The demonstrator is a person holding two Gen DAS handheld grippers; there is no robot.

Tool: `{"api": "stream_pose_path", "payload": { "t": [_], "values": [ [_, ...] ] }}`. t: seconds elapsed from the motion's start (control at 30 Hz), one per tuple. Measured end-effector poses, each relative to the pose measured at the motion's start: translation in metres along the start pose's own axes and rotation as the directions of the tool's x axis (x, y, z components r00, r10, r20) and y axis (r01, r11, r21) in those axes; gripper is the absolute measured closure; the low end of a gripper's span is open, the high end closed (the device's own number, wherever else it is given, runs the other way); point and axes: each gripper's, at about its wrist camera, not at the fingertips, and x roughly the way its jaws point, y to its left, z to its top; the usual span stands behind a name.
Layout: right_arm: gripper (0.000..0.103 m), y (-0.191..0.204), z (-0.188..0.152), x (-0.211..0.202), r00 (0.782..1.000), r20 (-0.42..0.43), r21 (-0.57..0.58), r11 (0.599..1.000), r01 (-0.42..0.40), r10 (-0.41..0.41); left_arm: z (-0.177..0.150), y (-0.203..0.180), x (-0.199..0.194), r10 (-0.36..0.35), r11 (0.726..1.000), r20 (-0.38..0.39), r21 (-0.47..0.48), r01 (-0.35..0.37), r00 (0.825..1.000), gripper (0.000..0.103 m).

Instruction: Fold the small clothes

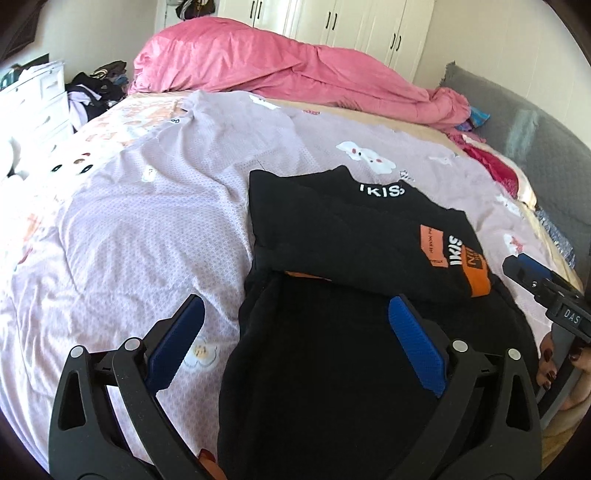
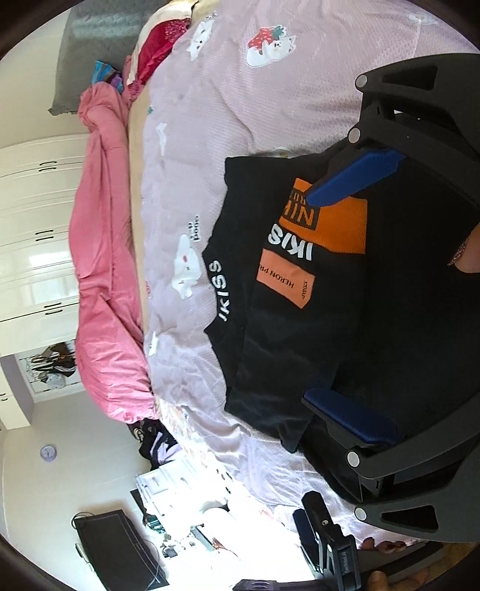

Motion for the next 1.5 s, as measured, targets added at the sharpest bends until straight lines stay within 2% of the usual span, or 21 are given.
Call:
{"api": "stream_pose_path", "payload": {
  "t": [0.17, 0.47, 1.03, 1.27, 1.5],
  "values": [
    [0.004, 0.003, -0.006, -0.008, 1.000, 0.008, 0.016, 1.000, -0.015, 0.015, -0.010, -0.006, -0.009, 0.013, 1.000, 0.029, 0.012, -0.013, 1.000, 0.009],
    [0.004, 0.007, -0.018, -0.022, 1.000, 0.026, -0.001, 1.000, 0.007, -0.007, -0.027, -0.012, -0.017, 0.053, 0.997, 0.045, 0.053, -0.056, 0.998, 0.009],
    [0.004, -0.008, -0.057, -0.042, 0.998, 0.004, 0.041, 0.998, 0.056, -0.056, -0.060, 0.008, -0.018, 0.067, 0.998, -0.027, 0.010, -0.066, 0.997, 0.009],
    [0.004, -0.017, -0.071, -0.049, 0.997, -0.018, 0.068, 0.995, 0.074, -0.073, -0.066, 0.014, -0.011, 0.054, 0.999, -0.076, -0.003, -0.054, 0.996, 0.009],
    [0.004, -0.028, -0.093, -0.058, 0.995, -0.059, 0.090, 0.992, 0.088, -0.083, -0.075, 0.031, -0.008, -0.001, 0.997, -0.126, -0.077, -0.009, 0.992, 0.009]
  ]
}}
